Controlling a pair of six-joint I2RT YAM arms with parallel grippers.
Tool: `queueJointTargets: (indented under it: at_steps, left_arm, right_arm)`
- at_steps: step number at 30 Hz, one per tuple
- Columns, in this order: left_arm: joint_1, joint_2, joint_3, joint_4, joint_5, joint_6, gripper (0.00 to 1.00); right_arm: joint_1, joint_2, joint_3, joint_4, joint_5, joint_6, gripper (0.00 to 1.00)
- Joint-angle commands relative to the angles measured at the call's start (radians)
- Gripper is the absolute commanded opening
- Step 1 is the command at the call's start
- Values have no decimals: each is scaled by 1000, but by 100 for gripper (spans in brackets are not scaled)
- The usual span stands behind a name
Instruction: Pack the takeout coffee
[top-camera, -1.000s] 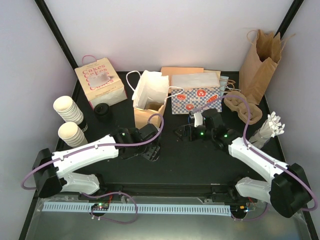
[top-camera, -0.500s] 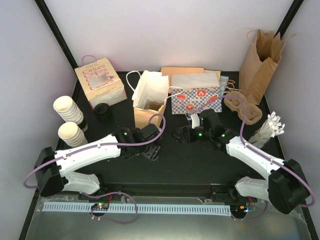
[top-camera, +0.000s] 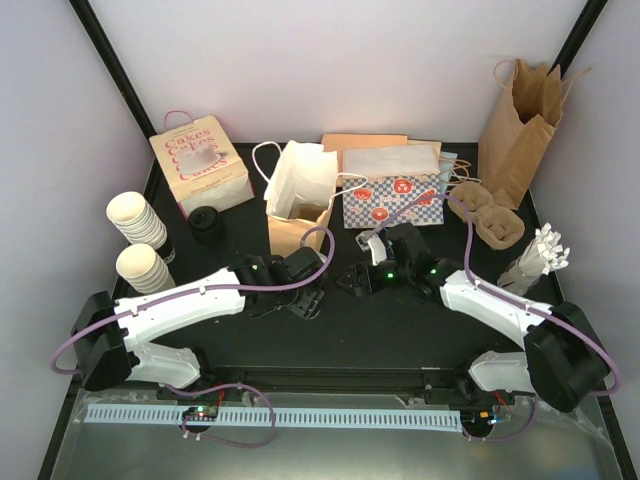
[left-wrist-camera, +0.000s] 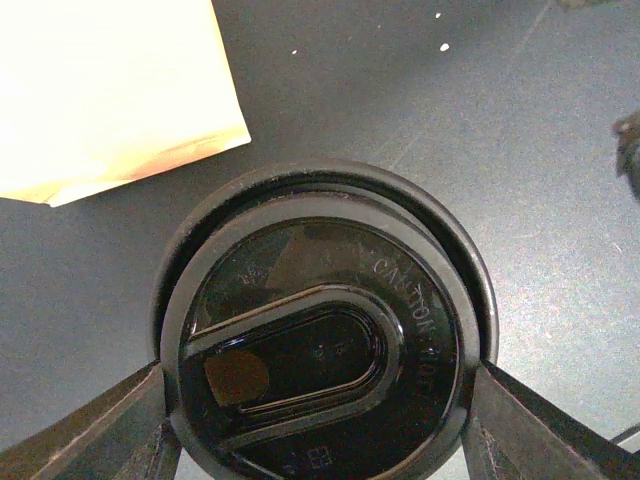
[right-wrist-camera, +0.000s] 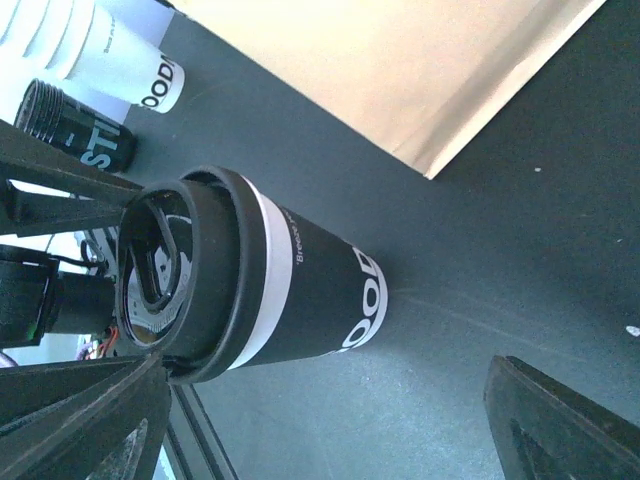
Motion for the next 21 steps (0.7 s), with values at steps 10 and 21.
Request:
queueJointTargets:
  at_steps: [10,21]
  left_arm:
    - [-6,28,-30,26,25,4,70]
    - [-6,27,-16,24,29,7,75]
  right_arm:
    - [45,70,-9,108,-78,81,82]
    - [52,87,3,113,-44,105,74]
